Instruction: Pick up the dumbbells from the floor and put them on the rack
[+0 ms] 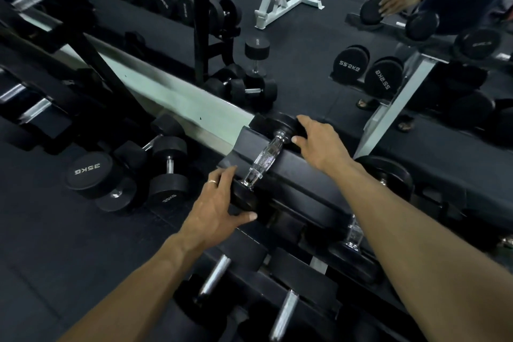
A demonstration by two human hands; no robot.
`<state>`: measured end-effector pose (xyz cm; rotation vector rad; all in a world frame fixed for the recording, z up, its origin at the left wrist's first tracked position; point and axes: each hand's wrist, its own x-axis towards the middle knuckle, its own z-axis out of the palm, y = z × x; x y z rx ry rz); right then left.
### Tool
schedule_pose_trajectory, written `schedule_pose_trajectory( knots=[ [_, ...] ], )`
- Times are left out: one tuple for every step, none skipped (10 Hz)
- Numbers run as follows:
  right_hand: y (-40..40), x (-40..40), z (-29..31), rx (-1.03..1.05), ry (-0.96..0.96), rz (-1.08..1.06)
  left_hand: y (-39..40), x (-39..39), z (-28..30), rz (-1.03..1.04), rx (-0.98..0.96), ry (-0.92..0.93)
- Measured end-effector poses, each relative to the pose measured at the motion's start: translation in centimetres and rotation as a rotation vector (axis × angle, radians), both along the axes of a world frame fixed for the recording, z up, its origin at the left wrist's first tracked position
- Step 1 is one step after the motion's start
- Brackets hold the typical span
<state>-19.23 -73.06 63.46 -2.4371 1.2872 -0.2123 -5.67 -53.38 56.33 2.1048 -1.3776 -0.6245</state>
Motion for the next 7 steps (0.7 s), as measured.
schedule_pose_trajectory(
  knots=[
    [-0.1,0.7,0.0,-0.020,0.026,0.012,0.1,-0.3,-0.1,0.023,0.007,0.067],
    [-0.3,1.3,0.5,-0.021,0.047,0.025,-0.1,0.1,0.0,0.021,0.034,0.085],
    [-0.3,1.2,0.6,-0.002,0.042,0.019,-0.1,0.0,0.0,0.006,0.048,0.100],
    [-0.1,1.1,0.5,0.020,0.035,-0.006,-0.1,-0.1,0.1,-0.011,0.047,0.087],
    [-0.2,0.9,0.5,0.072,0.031,-0.034,-0.1,0.3,0.1,-0.053,0.087,0.074],
    [0.6,0.4,1.4,0.121,0.049,-0.013,0.4,0.0,0.9,-0.040,0.086,0.073],
    [2.2,-2.4,4.0,0.018,-0.093,-0.031,2.0,0.5,3.2,0.037,-0.085,0.004]
  ],
)
